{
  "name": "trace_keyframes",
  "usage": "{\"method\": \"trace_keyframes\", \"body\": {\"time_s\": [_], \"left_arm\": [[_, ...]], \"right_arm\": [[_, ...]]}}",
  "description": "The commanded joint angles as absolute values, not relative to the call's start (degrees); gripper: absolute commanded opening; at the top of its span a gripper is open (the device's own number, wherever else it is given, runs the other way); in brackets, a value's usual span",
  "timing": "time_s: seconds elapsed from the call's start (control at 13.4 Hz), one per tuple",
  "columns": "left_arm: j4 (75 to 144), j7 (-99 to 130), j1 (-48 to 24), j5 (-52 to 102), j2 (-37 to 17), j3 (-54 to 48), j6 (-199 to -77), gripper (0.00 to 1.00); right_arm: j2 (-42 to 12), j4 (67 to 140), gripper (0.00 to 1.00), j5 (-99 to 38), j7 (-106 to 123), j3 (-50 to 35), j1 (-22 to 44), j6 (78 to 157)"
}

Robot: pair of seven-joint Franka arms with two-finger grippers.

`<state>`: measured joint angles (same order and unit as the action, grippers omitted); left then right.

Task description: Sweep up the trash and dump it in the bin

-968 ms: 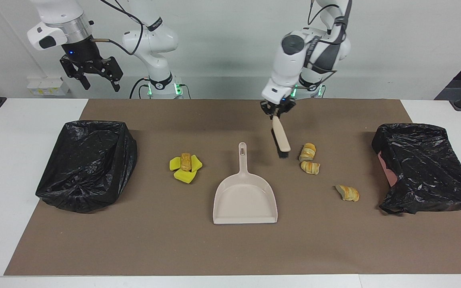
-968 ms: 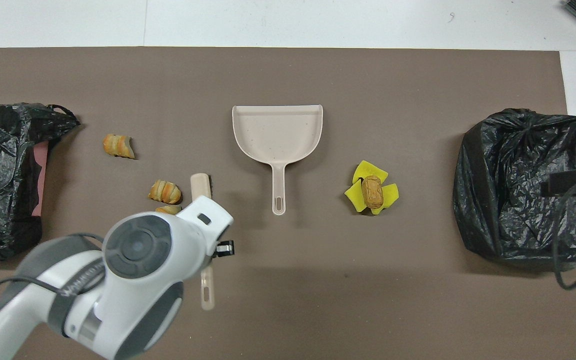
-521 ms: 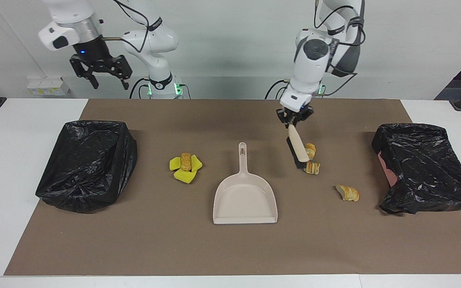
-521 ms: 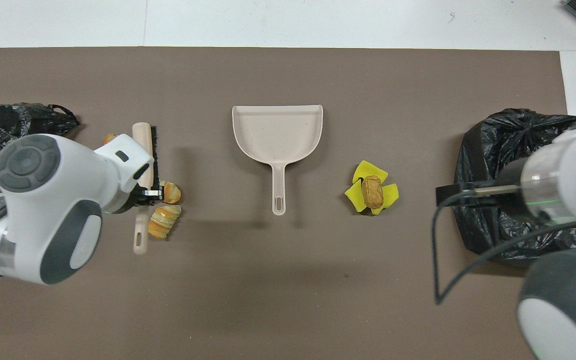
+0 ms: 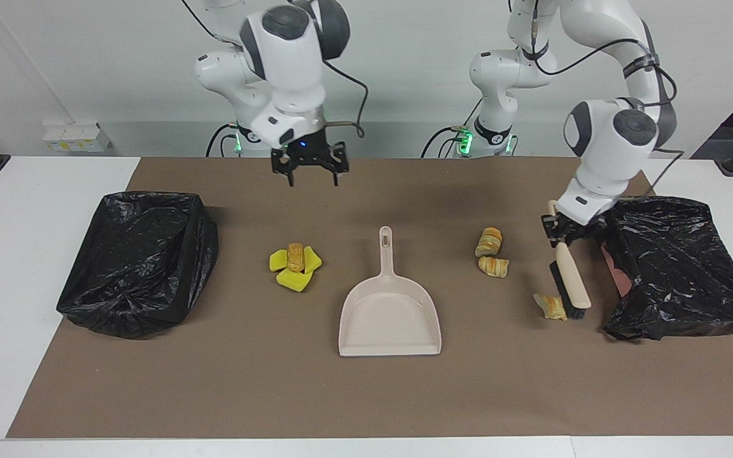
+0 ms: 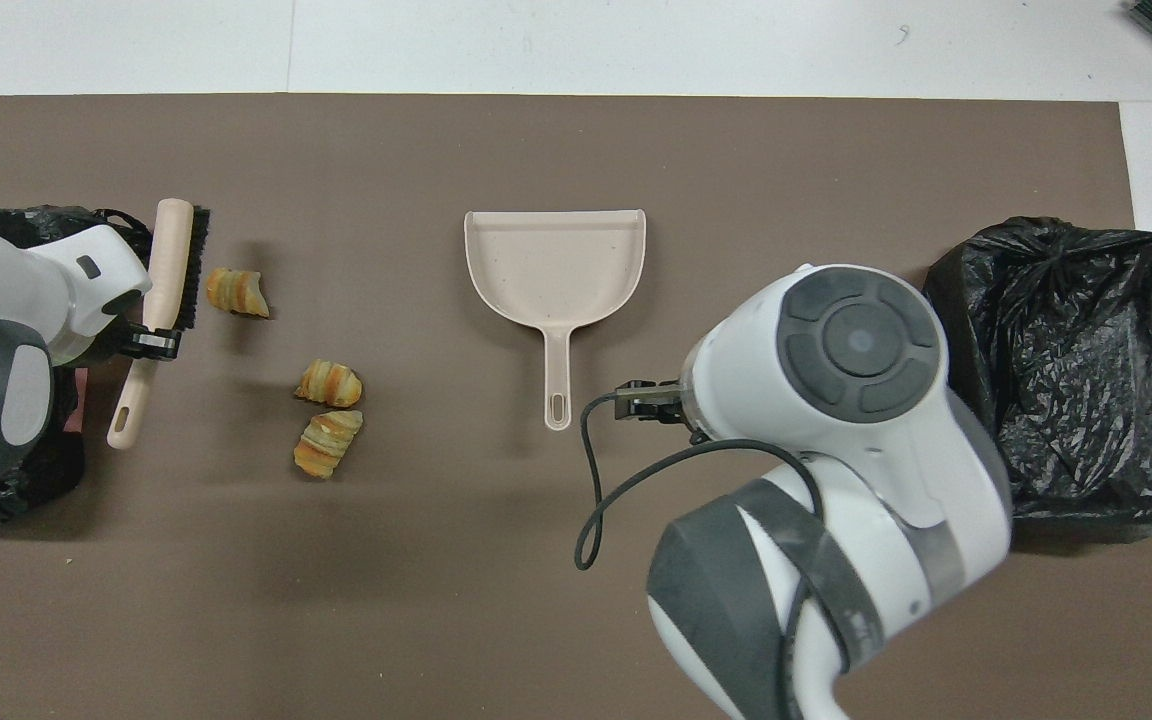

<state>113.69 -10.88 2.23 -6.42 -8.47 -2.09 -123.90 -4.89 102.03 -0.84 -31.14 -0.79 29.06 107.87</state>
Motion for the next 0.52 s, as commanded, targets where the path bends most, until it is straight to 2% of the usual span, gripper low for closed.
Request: {"method": "trace_keyframes", "body": {"time_s": [0.0,0.15,0.45], "left_arm": [[111.61,-18.85,4.48,-8.35,-13.26,-2.99,-127.16,0.00],[112.50,-25.91,5.09,-8.35,-13.36,-2.99,-127.80,0.00],[119.07,-29.96,3.96,-8.35,-9.94,-3.08,-126.83,0.00]], "right_arm": [[-5.54,103.87,1.00,-2.02,-32.08,-0.53,29.27,111.43],[-7.11,104.76,1.00,-3.78,-33.13,-0.44,31.63,113.81],[-10.70,103.63,1.00,-3.96,-34.98,-0.79,32.95,118.73]]}}
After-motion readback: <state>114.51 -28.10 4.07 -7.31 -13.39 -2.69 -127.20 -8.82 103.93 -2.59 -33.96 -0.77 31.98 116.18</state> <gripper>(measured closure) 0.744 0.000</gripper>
